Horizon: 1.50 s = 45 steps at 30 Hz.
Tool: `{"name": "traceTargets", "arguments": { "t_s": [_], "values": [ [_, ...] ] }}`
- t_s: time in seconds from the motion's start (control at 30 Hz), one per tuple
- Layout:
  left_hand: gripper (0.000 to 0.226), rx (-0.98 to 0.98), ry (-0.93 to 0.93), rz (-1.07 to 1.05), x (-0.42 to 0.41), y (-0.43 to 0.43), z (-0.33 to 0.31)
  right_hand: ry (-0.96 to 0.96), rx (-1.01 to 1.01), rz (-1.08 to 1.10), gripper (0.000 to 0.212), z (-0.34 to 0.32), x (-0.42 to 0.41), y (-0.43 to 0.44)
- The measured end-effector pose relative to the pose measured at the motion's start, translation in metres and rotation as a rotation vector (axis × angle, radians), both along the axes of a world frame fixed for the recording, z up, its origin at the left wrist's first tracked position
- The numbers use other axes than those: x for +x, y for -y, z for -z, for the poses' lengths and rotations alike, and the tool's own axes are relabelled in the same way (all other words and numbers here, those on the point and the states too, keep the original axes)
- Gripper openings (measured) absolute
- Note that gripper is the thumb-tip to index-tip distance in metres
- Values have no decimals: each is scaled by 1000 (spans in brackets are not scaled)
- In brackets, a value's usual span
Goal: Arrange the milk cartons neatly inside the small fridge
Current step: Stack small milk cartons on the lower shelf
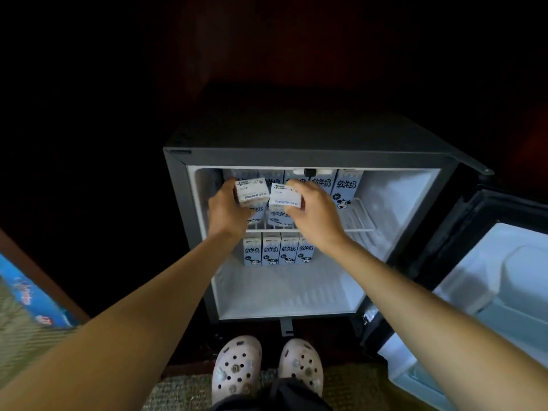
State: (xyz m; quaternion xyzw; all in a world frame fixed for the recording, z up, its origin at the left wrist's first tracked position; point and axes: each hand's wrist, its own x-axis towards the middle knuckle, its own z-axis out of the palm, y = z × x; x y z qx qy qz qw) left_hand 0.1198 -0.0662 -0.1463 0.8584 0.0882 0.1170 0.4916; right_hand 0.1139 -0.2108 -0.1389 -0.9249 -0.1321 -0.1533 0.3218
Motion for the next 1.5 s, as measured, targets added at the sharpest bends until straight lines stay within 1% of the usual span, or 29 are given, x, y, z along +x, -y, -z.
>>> {"name": "traceTargets", "arguments": {
  "t_s": [0.07,0.17,0.2,0.27,0.33,0.43,0.53,0.63,0.7,0.77,0.87,0.93,1.07,1.27,1.43,1.5],
  "values": [
    [42,-12,-14,-1,6,-1,0,-133,190,7,49,-3,7,2],
    [43,-54,-52,4,15,-2,0,-271,412,19,43,-3,13,5],
    [45,-64,-71,7,17,-2,-1,-301,464,23,41,-1,15,6],
    [52,-50,-122,11,24,-1,-1,-363,500,27,40,2,19,4],
    [57,-13,-199,10,29,2,1,-422,493,26,41,5,22,2],
    [48,12,-264,-29,37,5,6,-489,454,21,45,11,26,-1],
    [41,6,-280,-95,41,5,10,-512,418,20,44,16,31,0],
    [39,-19,-255,-127,42,4,14,-500,370,14,44,21,36,1],
    [43,-44,-216,-118,40,3,17,-475,318,17,43,25,37,2],
    [55,-90,-189,-90,38,5,22,-469,291,27,40,30,37,2],
    [72,-106,-197,-27,35,10,30,-470,269,50,38,37,37,1],
    [74,-102,-188,-29,37,12,39,-459,240,69,34,41,38,3],
    [66,-118,-135,-94,47,10,56,-443,171,88,30,50,40,8],
    [47,-154,-77,-103,53,7,62,-363,111,100,28,53,42,4],
    [51,-111,-74,-54,54,0,65,-306,72,117,26,59,42,1],
    [48,-104,-83,-28,55,-3,65,-286,70,126,25,61,43,0]
  ]
}}
